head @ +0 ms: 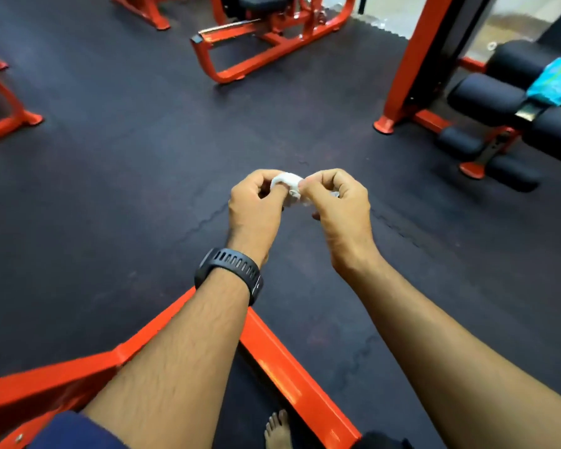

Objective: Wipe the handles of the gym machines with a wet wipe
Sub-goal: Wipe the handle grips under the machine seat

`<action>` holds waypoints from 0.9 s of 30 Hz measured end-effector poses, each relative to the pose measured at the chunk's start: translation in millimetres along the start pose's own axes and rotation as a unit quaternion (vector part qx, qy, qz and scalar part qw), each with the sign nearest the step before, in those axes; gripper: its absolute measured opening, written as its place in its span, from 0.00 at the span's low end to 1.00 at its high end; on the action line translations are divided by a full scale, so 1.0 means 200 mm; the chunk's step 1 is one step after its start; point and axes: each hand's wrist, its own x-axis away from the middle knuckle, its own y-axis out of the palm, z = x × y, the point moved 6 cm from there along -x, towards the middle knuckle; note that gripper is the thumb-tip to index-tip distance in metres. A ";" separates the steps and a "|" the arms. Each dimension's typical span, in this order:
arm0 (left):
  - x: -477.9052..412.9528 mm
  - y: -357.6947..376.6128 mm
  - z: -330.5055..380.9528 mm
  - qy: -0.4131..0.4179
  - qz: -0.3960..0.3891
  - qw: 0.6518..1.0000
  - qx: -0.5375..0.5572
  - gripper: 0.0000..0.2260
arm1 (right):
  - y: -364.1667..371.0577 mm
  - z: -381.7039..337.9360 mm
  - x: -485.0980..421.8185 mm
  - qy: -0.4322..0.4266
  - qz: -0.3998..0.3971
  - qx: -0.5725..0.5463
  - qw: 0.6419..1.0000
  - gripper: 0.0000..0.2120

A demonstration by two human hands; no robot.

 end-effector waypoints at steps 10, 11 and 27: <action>-0.25 0.77 0.26 0.040 -0.148 0.988 0.017 0.04 | -0.65 -0.20 -0.37 -0.054 0.148 0.059 0.986 0.04; -0.27 0.85 0.30 0.050 -0.163 0.985 0.014 0.03 | -0.74 -0.22 -0.40 -0.053 0.173 0.062 0.982 0.03; -0.62 2.77 0.87 0.143 -0.345 0.928 0.009 0.03 | -2.21 -0.48 -1.31 -0.087 0.395 0.026 0.914 0.10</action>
